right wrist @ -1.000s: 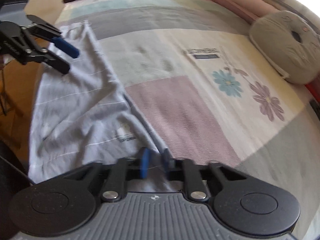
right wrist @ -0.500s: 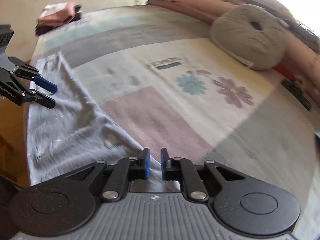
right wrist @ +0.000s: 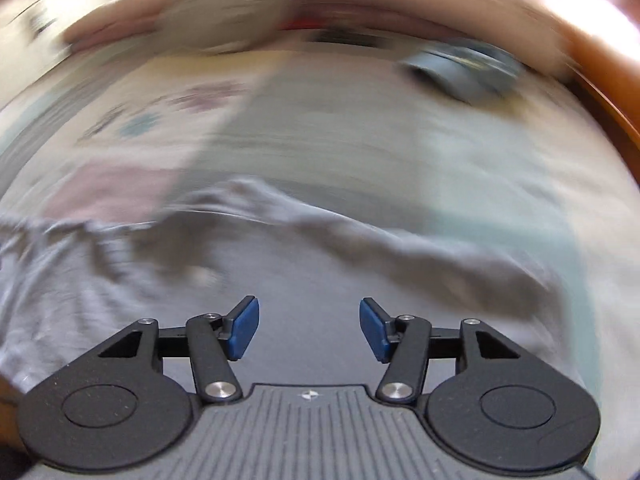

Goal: Fold clothes

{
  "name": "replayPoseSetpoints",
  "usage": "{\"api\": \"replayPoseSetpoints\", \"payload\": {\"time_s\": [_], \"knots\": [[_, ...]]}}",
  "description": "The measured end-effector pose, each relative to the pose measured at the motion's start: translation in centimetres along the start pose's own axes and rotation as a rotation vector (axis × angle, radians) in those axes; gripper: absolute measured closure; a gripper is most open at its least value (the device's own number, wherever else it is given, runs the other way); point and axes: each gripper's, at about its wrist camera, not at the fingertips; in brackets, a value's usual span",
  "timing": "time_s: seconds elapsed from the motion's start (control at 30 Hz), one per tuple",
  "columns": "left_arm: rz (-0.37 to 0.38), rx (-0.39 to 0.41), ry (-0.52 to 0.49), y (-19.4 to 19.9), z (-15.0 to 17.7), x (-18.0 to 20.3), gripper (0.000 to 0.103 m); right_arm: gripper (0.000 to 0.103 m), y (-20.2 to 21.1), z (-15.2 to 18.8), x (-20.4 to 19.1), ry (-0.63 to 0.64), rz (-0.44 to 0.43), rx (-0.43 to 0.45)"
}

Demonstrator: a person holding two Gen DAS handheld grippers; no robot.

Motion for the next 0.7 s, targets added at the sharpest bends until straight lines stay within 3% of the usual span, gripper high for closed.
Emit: {"api": "replayPoseSetpoints", "payload": {"time_s": [0.13,0.17,0.2,0.3,0.37,0.53,0.7], "knots": [[-0.012,-0.025,-0.004,-0.6,-0.8,0.4,0.035,0.036,0.9,3.4,5.0,-0.152,0.111,0.001],[-0.021,-0.033,-0.017,-0.7,-0.8,0.6,0.035,0.050,1.2,4.5,5.8,-0.153,0.141,0.013],[-0.026,-0.039,-0.029,-0.7,-0.8,0.7,0.035,0.053,1.6,5.6,6.7,-0.153,0.172,0.025],[-0.041,-0.055,-0.057,-0.9,-0.9,1.2,0.033,0.057,3.3,7.8,8.7,-0.224,0.213,0.035],[-0.055,-0.068,-0.065,-1.1,-1.2,1.5,0.033,0.054,4.1,8.1,9.1,-0.270,0.222,0.031],[-0.106,-0.072,-0.082,-1.4,-1.8,2.2,0.033,0.042,5.2,5.5,6.1,-0.214,0.141,0.075],[-0.147,-0.063,-0.071,-1.3,-1.8,2.2,0.033,0.034,2.9,2.4,-1.8,0.061,-0.102,0.103]]}}
Point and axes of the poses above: each gripper's, at about its wrist camera, not at the fingertips, and y roughly against the way its jaws point, x to its right, z to its underside, and after that the axes turned 1 degree about x, right-handed
